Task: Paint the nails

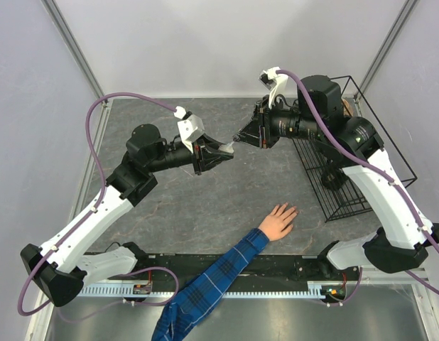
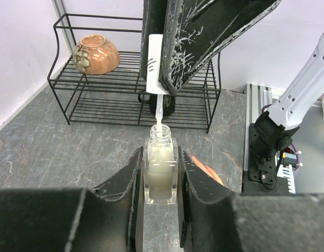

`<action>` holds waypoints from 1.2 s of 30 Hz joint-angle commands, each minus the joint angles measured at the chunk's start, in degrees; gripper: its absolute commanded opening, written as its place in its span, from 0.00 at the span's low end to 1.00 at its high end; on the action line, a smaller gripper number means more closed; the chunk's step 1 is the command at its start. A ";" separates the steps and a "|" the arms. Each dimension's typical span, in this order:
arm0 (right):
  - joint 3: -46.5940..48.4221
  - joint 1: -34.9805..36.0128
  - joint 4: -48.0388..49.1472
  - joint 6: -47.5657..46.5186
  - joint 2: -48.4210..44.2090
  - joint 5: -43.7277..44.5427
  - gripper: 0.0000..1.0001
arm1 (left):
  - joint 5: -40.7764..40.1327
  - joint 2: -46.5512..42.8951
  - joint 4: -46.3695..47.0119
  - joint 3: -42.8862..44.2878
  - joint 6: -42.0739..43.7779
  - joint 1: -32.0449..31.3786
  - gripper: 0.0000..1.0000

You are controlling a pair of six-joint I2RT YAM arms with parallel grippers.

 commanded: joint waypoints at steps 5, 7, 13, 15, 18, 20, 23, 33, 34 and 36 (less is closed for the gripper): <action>-0.48 0.30 2.38 0.53 -0.38 -2.00 0.00 | 1.41 0.88 1.98 3.36 1.92 0.34 0.02; -0.66 0.30 2.21 0.62 -0.29 -2.00 0.00 | 1.59 0.89 2.07 3.44 1.83 0.34 0.02; -0.75 0.39 2.47 0.71 0.32 -1.91 0.00 | 2.12 0.80 1.98 3.53 1.83 0.34 0.02; -0.48 0.39 2.38 0.89 0.76 -1.83 0.00 | 1.77 0.71 1.98 3.53 1.83 0.34 0.02; -0.66 0.48 2.56 0.98 1.02 -1.38 0.00 | 1.76 0.71 1.98 3.71 1.83 0.34 0.02; -0.48 0.57 2.47 0.97 1.46 -1.56 0.00 | 1.76 0.97 1.98 3.71 1.83 0.34 0.02; -1.01 1.01 2.38 0.62 1.81 -2.96 0.00 | 1.85 1.67 1.98 4.41 1.74 0.34 0.02; 1.79 2.06 -4.73 -2.62 4.53 -1.05 0.05 | 1.85 3.17 3.04 5.56 2.01 0.34 0.02; 3.63 2.15 -5.78 -2.72 5.76 -0.51 0.06 | 2.11 3.34 3.30 5.55 1.92 0.34 0.02; 5.05 2.33 -7.72 -2.54 6.47 0.81 0.16 | 2.82 3.96 4.62 5.38 1.74 0.34 0.02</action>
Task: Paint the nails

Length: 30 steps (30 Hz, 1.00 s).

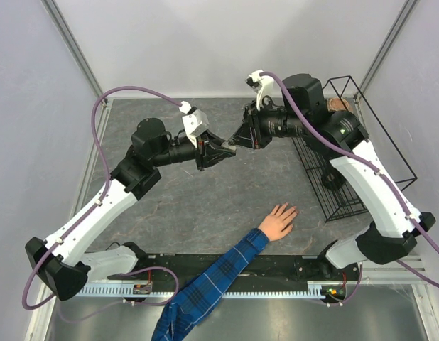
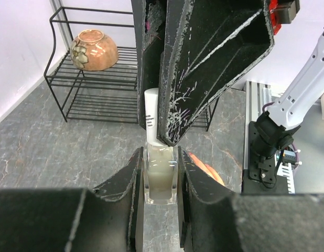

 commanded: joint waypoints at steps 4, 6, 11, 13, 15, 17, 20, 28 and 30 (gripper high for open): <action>6.96 1.30 -6.16 1.16 3.31 4.75 0.41 | 2.71 1.80 6.90 2.84 1.65 0.03 0.02; 8.28 1.21 -7.38 2.13 3.57 6.51 0.55 | 2.80 2.15 7.51 2.58 1.65 0.03 0.02; 13.38 1.12 -10.81 2.48 4.19 10.81 0.79 | 3.42 2.07 7.52 2.23 0.16 0.03 0.02; 14.87 1.21 -11.43 1.52 3.66 11.70 0.84 | 3.42 1.46 7.17 1.88 0.16 0.03 0.02; 14.62 1.04 -11.61 -0.32 2.53 11.01 0.88 | 3.68 0.93 6.99 1.35 -0.37 0.03 0.02; 13.31 1.04 -10.65 -4.88 1.47 8.21 0.88 | 4.56 0.40 6.55 1.17 -1.94 0.12 0.02; 9.88 0.95 -8.36 -9.55 -1.08 1.26 0.87 | 7.19 -0.13 7.42 0.74 -6.67 0.30 0.02; 8.56 -0.02 -1.60 -7.19 -2.75 -8.93 0.66 | 15.72 -1.62 16.48 -2.43 -20.48 0.91 0.02; 6.27 -0.02 0.07 -5.52 -3.02 -12.45 0.65 | 17.03 -1.71 16.92 -2.69 -21.20 1.09 0.02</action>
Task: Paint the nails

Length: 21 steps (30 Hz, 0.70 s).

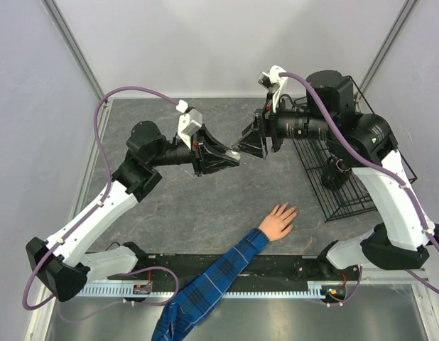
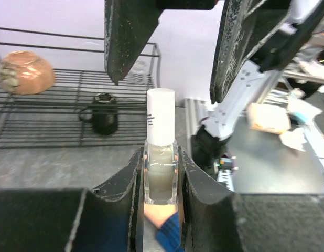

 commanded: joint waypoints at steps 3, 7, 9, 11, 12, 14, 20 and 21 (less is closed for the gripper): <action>-4.45 -0.37 6.20 2.42 -1.56 -12.43 0.64 | 6.71 -1.54 6.19 -0.57 -7.63 1.11 0.02; -5.77 -0.37 6.90 3.04 -2.26 -13.58 0.57 | 8.11 -1.80 7.24 -0.66 -9.03 1.73 0.02; -7.17 -0.37 8.56 3.82 -2.87 -13.84 0.55 | 8.82 -1.89 7.85 -0.75 -9.38 1.99 0.02; -8.83 -0.46 9.89 4.70 -3.49 -14.63 0.50 | 9.17 -1.89 8.12 -0.75 -9.91 2.17 0.02; -9.28 -0.37 11.02 5.40 -3.66 -14.90 0.47 | 9.35 -1.89 8.56 -0.84 -10.00 2.25 0.02; -10.68 -0.37 12.00 6.02 -4.01 -15.16 0.46 | 9.70 -1.89 8.82 -0.93 -10.44 2.34 0.02; -12.45 -0.46 14.29 7.08 -4.81 -13.67 0.50 | 11.10 -1.71 9.44 -1.10 -11.23 2.69 0.02; -12.36 -0.37 14.55 7.08 -4.89 -12.97 0.50 | 11.19 -1.71 9.44 -1.10 -11.32 2.78 0.02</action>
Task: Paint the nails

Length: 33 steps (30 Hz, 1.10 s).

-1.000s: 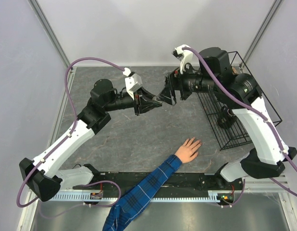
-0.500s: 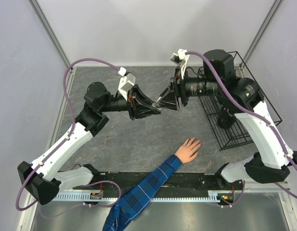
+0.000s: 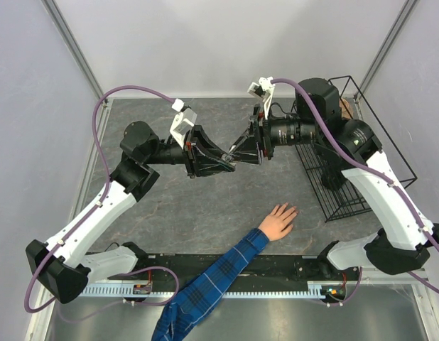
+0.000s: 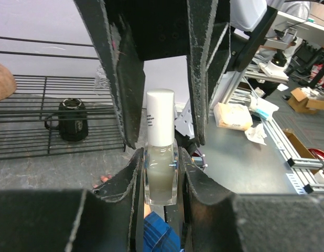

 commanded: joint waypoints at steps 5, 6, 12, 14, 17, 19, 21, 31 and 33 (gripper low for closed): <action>-0.58 -0.22 4.87 1.22 -2.95 2.81 0.50 | 2.43 -1.17 3.10 -0.51 -2.64 0.88 0.02; -0.75 -0.22 4.96 1.40 -3.04 2.89 0.48 | 2.43 -1.17 3.10 -0.51 -2.73 0.88 0.02; -1.90 -0.22 5.49 1.58 -3.13 1.05 0.36 | 2.34 -0.82 3.54 -0.34 -2.82 1.32 0.02; -2.07 -0.22 5.49 1.40 -2.96 0.61 0.33 | 2.17 -0.73 3.63 -0.34 -2.91 1.41 0.02; -2.34 -0.22 5.40 1.23 -2.52 0.26 0.23 | 1.29 -0.55 3.63 -0.25 -3.00 1.41 0.02; -2.69 -0.22 5.40 1.14 -2.17 0.26 0.17 | -0.28 -0.64 2.58 0.10 -1.95 1.41 0.02; -2.87 -0.22 5.31 1.14 -1.73 0.69 0.09 | -1.78 -0.64 0.31 0.80 -0.01 1.50 0.02; -0.94 3.11 4.00 3.68 0.29 23.07 0.00 | -40.91 -0.29 -9.64 4.41 18.87 -1.39 0.02; 0.64 6.71 3.21 5.44 1.69 36.63 0.00 | -47.98 1.29 -7.81 4.76 24.68 -4.64 0.02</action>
